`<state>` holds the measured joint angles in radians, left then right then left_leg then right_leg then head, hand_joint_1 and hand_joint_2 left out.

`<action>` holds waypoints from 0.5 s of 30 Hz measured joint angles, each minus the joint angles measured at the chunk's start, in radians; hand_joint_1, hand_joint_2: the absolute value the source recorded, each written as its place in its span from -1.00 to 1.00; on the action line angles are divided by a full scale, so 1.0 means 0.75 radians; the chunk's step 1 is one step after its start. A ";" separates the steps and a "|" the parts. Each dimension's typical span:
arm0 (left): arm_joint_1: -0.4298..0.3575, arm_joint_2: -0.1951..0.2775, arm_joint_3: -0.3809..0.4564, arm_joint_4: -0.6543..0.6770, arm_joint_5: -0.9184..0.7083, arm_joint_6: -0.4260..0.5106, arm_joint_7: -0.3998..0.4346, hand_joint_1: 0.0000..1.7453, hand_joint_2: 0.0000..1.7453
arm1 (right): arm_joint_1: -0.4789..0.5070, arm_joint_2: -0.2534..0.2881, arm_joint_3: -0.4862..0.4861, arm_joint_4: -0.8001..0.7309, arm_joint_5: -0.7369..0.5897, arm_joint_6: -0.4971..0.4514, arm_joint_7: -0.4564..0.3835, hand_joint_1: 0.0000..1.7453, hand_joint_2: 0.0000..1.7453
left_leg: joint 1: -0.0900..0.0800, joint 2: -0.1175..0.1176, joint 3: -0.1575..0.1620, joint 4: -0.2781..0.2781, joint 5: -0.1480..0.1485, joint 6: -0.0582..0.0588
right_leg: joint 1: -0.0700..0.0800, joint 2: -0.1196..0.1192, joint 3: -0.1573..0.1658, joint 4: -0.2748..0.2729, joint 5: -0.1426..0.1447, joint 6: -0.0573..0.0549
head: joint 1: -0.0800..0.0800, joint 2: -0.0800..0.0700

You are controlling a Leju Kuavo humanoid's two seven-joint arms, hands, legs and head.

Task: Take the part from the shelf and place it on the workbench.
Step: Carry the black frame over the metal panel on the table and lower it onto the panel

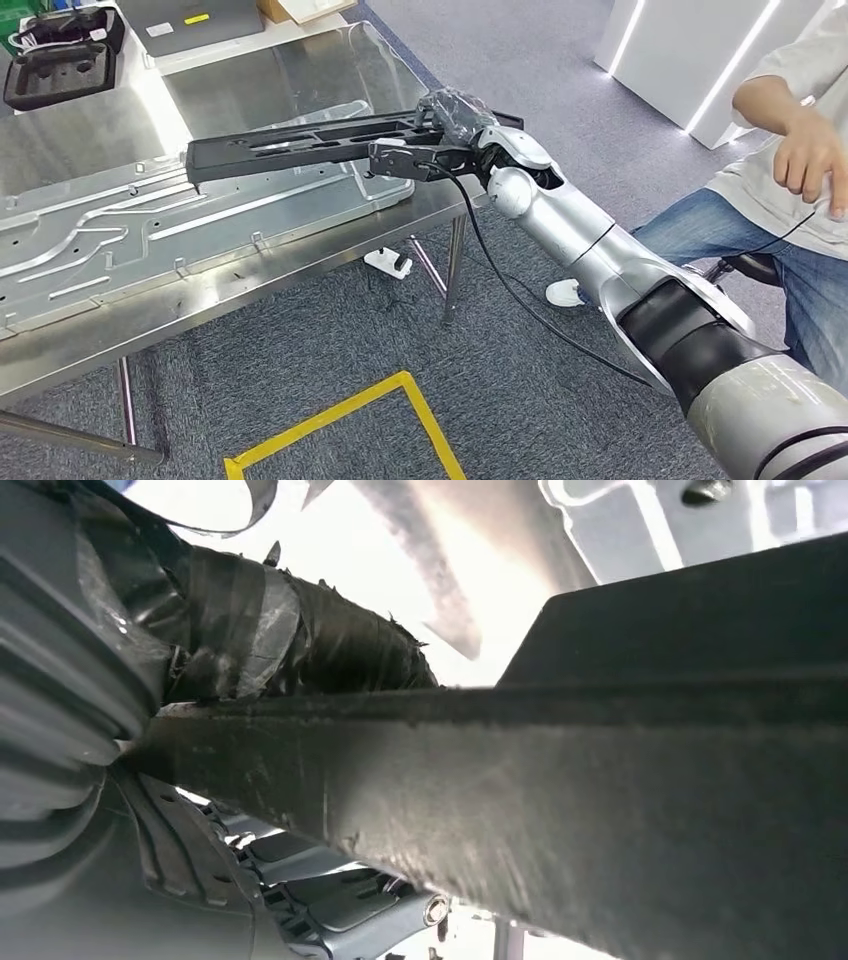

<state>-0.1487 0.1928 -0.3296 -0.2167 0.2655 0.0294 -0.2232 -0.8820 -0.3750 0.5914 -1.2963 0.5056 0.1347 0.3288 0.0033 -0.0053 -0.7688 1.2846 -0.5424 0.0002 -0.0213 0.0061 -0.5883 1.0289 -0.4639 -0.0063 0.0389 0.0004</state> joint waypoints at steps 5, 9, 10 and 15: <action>-0.002 0.003 0.000 0.000 0.001 0.001 0.001 -1.00 1.00 | 0.006 -0.008 0.011 0.059 0.002 0.009 -0.010 1.00 1.00 | -0.013 -0.003 0.099 -0.327 0.229 0.023 | 0.000 0.008 0.082 0.000 -0.065 0.023 | -0.002 0.000; -0.004 0.004 0.000 0.000 0.002 0.002 0.003 -1.00 1.00 | 0.020 -0.017 0.016 0.091 0.004 0.008 -0.024 1.00 1.00 | -0.014 -0.003 0.128 -0.349 0.215 0.045 | 0.002 0.007 0.093 0.001 -0.096 0.054 | -0.002 0.000; -0.005 0.004 0.000 0.000 0.002 0.002 0.002 -1.00 1.00 | 0.021 -0.021 0.017 0.096 0.005 0.006 -0.028 1.00 1.00 | -0.011 -0.003 0.136 -0.356 0.211 0.052 | 0.003 0.005 0.074 0.037 -0.114 0.058 | -0.001 0.000; -0.003 0.004 0.000 0.000 0.001 0.002 0.002 -1.00 1.00 | 0.054 -0.034 0.017 0.132 0.023 -0.003 -0.036 1.00 1.00 | -0.017 -0.007 0.171 -0.353 0.169 0.074 | 0.005 0.001 -0.175 0.360 -0.150 0.063 | 0.001 0.000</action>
<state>-0.1510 0.1958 -0.3296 -0.2167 0.2666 0.0305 -0.2217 -0.8413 -0.4008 0.6041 -1.1973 0.5231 0.1328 0.3016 -0.0093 -0.0104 -0.6407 1.0198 -0.4154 0.0555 -0.0173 0.0071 -0.7194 1.2989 -0.5765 0.0407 0.0394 0.0003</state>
